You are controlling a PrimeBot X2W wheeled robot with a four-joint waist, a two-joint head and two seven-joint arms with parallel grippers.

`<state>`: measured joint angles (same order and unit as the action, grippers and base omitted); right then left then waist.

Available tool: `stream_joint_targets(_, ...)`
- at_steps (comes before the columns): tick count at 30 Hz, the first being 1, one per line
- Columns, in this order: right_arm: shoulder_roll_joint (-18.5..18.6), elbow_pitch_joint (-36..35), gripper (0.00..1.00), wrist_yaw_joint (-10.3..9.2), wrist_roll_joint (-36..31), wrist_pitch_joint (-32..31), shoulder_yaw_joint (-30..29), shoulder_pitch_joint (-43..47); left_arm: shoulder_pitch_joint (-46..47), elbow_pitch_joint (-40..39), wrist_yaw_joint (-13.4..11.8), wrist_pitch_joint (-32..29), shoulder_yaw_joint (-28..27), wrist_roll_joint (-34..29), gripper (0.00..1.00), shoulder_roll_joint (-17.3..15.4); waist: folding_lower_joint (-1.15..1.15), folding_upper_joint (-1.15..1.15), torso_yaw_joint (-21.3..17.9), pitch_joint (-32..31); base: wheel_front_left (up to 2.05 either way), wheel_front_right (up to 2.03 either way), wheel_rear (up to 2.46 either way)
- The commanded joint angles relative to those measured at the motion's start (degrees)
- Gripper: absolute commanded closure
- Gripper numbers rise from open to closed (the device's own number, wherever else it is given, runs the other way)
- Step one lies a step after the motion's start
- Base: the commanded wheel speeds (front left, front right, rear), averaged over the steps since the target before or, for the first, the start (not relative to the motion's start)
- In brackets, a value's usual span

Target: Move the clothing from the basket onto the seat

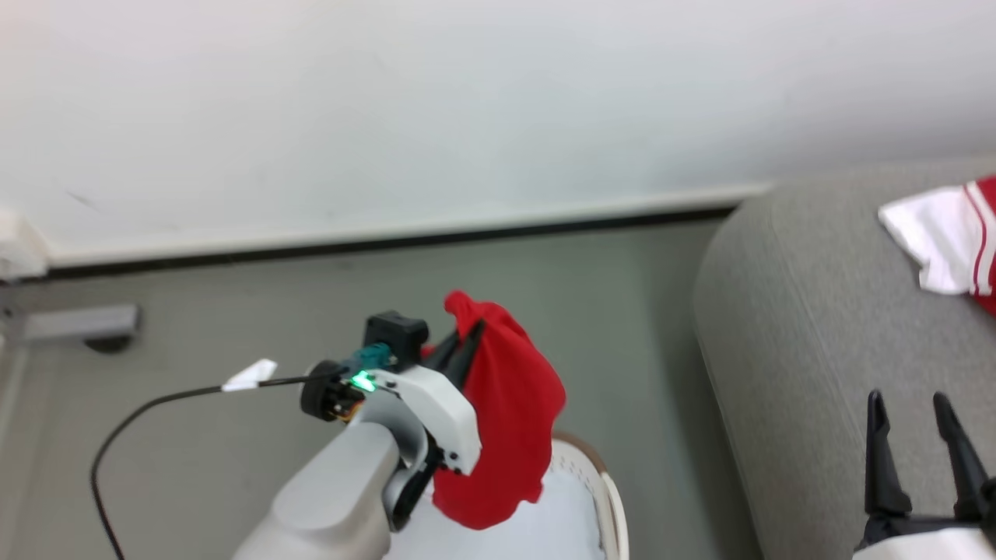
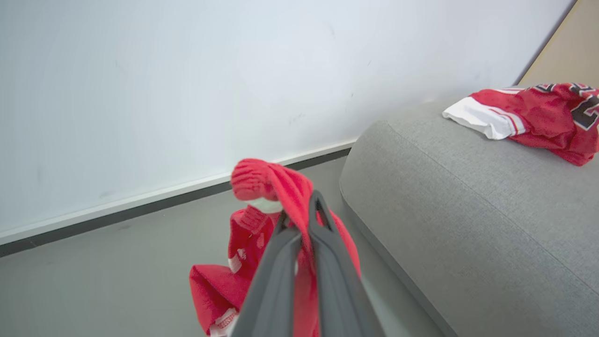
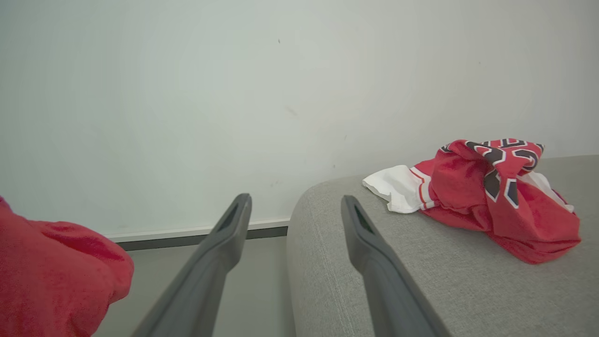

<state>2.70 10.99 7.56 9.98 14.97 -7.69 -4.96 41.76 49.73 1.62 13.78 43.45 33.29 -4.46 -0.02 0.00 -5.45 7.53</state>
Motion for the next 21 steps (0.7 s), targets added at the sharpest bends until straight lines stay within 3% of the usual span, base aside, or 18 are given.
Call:
stream_joint_targets(1, 0.2, 0.4, 0.00, -0.15, -0.2, 0.1, 0.3, 1.8, -1.2, -1.9, -0.9, 0.5, -0.9, 0.5, 1.00, -1.3, 0.02, 0.00, 3.3, -6.3, 0.00, 0.00, 0.00)
stream_joint_targets(14, 0.2, 2.2, 0.00, -0.15, -0.1, 0.1, 5.0, 5.7, -3.0, -17.9, -6.1, -3.9, -3.9, 1.4, 1.00, -10.1, 0.02, 0.00, 4.1, -12.5, 0.00, 0.00, 0.00)
stream_joint_targets(21, 0.2, 2.0, 0.00, -0.15, 0.3, 0.1, 8.6, 6.9, -4.2, -25.6, -7.9, -7.6, -3.8, 1.4, 1.00, -13.0, 0.02, 0.00, 4.4, -13.3, 0.00, 0.00, 0.00)
